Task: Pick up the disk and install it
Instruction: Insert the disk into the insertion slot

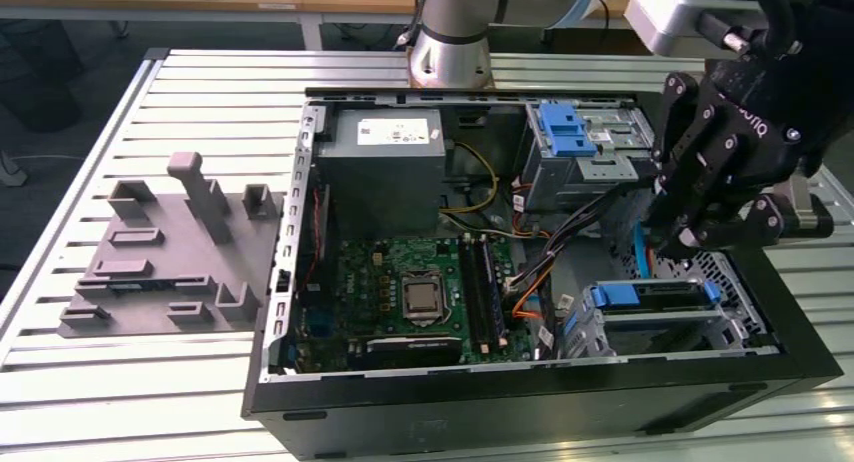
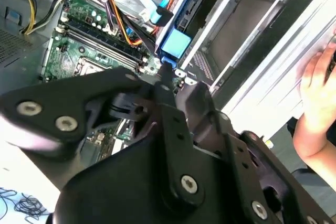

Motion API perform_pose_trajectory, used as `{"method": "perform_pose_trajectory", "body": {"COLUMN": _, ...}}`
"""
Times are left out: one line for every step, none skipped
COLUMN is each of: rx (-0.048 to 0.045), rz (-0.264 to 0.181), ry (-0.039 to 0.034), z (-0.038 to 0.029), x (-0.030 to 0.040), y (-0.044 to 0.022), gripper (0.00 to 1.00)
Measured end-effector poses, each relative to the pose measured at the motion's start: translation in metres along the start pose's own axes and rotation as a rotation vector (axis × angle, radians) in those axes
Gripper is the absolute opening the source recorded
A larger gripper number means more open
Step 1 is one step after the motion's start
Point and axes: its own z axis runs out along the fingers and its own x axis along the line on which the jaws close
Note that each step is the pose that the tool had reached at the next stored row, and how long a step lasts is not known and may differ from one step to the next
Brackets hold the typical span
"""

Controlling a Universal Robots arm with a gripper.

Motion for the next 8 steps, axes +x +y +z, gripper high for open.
{"method": "perform_pose_trajectory", "body": {"rx": 0.0000, "rz": 0.000, "ry": -0.0001, "z": 0.0018, "x": 0.0000, "y": -0.0001, "gripper": 0.36}}
{"method": "perform_pose_trajectory", "body": {"rx": 0.0000, "rz": 0.000, "ry": -0.0001, "z": 0.0036, "x": 0.0001, "y": -0.0001, "gripper": 0.30}}
{"method": "perform_pose_trajectory", "body": {"rx": 0.0000, "rz": 0.000, "ry": -0.0002, "z": 0.0055, "x": 0.0002, "y": -0.0001, "gripper": 0.24}}
{"method": "perform_pose_trajectory", "body": {"rx": 0.0000, "rz": 0.000, "ry": -0.0001, "z": 0.0072, "x": 0.0002, "y": -0.0001, "gripper": 0.24}}
{"method": "perform_pose_trajectory", "body": {"rx": 0.0000, "rz": 0.000, "ry": -0.0001, "z": 0.0090, "x": 0.0002, "y": -0.0002, "gripper": 0.18}}
{"method": "perform_pose_trajectory", "body": {"rx": 0.0000, "rz": 0.000, "ry": 0.0000, "z": 0.0109, "x": 0.0002, "y": -0.0002, "gripper": 0.18}}
{"method": "perform_pose_trajectory", "body": {"rx": 0.0001, "rz": 0.000, "ry": -0.0001, "z": 0.0127, "x": 0.0001, "y": -0.0002, "gripper": 0.13}}
{"method": "perform_pose_trajectory", "body": {"rx": 0.0001, "rz": 0.000, "ry": 0.0000, "z": 0.0145, "x": 0.0001, "y": -0.0003, "gripper": 0.13}}
